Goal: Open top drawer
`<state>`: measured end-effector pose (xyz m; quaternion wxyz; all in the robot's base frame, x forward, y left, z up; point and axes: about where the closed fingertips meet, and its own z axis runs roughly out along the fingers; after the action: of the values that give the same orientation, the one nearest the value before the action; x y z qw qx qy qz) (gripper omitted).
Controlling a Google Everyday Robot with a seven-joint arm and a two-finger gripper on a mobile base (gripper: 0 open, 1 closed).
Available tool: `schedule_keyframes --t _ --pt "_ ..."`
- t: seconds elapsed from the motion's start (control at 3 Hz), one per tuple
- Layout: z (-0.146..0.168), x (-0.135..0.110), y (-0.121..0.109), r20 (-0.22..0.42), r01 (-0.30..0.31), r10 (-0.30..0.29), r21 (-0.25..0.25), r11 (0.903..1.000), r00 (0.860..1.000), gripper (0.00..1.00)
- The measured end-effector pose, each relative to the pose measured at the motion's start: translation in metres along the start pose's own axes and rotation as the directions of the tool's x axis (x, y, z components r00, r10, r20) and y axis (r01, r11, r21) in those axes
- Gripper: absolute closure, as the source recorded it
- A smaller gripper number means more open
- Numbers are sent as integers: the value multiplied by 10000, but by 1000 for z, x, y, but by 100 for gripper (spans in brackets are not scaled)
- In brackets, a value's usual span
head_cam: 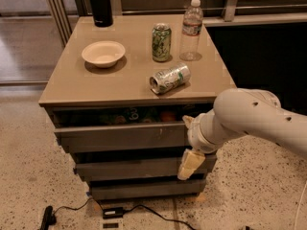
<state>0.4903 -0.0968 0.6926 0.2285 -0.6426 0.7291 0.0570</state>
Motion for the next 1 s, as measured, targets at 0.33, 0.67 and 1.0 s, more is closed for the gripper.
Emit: schedule_keyframes --t 0.33,0.67,1.0 --pt "7 -3 -9 -97 181 -181 29 9998 9998 0" --pt "19 -3 -19 -438 452 -457 -119 9989 9980 0" --pt "44 2 -42 -961 872 -895 -286 9958 9913 0"
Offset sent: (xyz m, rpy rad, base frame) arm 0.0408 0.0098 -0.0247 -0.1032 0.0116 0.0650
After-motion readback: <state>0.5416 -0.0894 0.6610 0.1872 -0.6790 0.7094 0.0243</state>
